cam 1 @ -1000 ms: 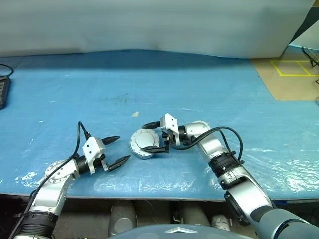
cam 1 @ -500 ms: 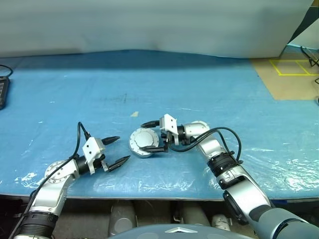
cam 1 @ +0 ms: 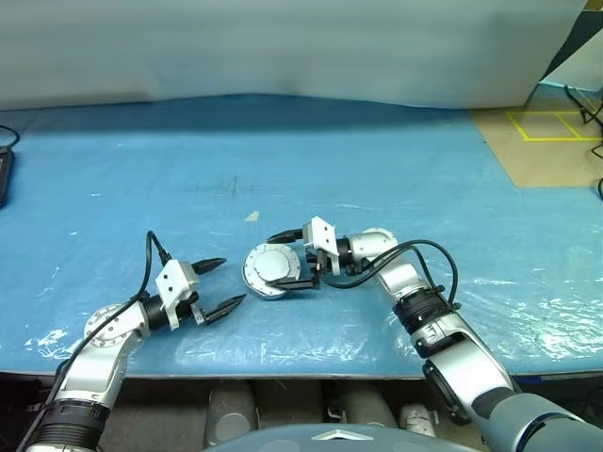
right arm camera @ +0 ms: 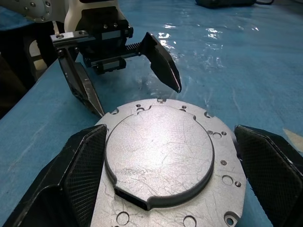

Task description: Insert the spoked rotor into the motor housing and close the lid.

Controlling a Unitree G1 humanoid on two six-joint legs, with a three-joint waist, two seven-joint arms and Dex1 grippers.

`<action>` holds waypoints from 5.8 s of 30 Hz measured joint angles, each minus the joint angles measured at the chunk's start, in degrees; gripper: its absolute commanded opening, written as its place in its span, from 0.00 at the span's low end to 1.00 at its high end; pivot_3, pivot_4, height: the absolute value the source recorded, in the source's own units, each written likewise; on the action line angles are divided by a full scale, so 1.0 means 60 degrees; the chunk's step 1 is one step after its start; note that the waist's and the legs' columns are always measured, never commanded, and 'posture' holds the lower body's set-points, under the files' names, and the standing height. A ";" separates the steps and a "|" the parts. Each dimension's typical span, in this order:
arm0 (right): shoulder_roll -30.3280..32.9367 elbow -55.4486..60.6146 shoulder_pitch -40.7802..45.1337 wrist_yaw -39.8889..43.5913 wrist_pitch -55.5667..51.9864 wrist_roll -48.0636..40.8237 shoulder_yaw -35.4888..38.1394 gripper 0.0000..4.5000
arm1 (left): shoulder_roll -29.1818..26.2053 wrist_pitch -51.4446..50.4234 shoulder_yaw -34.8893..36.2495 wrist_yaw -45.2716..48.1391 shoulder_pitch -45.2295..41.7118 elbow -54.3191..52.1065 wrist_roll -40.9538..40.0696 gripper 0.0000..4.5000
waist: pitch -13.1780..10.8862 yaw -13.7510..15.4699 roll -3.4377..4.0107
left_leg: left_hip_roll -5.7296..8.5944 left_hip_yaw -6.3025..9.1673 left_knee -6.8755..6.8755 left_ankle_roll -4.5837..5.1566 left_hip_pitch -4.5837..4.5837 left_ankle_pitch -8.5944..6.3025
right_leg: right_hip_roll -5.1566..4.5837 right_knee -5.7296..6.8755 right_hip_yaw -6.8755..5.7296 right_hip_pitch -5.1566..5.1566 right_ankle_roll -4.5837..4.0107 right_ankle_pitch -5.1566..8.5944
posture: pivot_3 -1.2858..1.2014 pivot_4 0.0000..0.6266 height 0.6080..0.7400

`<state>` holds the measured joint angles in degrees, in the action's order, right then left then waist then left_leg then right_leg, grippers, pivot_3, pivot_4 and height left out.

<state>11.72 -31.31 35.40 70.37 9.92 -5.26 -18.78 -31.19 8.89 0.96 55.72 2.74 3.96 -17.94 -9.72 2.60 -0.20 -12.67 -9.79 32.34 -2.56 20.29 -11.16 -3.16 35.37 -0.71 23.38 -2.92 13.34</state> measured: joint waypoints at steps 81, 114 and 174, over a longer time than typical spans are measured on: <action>-0.0145 0.0117 0.0113 -0.0126 -0.0382 -0.0029 -0.0084 0.99 | 0.0018 -0.0018 0.0042 -0.0047 0.0292 0.0009 0.0009 1.00 | -0.0003 -0.0015 -0.0002 | -0.0001 -0.0023 -0.0025 0.0000 -0.0007 0.0000 | 0.0003 -0.0021 0.0016 0.0010 0.0000 0.0000 | 0.52 0.24 1.00; -0.0220 0.0639 0.0302 -0.0549 -0.1547 0.0322 -0.0177 0.65 | 0.0017 -0.0018 0.0044 -0.0164 0.0307 0.0009 0.0010 1.00 | -0.0002 -0.0015 -0.0002 | -0.0002 -0.0024 -0.0025 -0.0001 -0.0012 0.0000 | 0.0004 -0.0018 0.0018 0.0009 0.0000 0.0000 | 0.52 0.24 1.00; -0.0072 0.0277 0.0536 -0.0916 -0.0963 0.0610 -0.0668 0.65 | 0.0177 -0.3025 0.0753 -0.0284 -0.0577 -0.1090 -0.2016 0.00 | -0.0001 -0.0018 -0.0003 | 0.0007 -0.0027 -0.0018 -0.0002 -0.0050 0.0000 | 0.0003 0.0008 0.0032 -0.0013 0.0001 0.0001 | 0.52 0.24 1.00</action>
<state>11.29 -29.65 38.62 64.87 4.14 -1.60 -22.78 -30.13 -9.26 5.48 54.01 -0.73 -2.58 -30.04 -9.73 2.50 -0.22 -12.63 -9.95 32.23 -2.58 19.99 -11.16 -3.14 35.41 -0.52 23.30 -2.91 13.34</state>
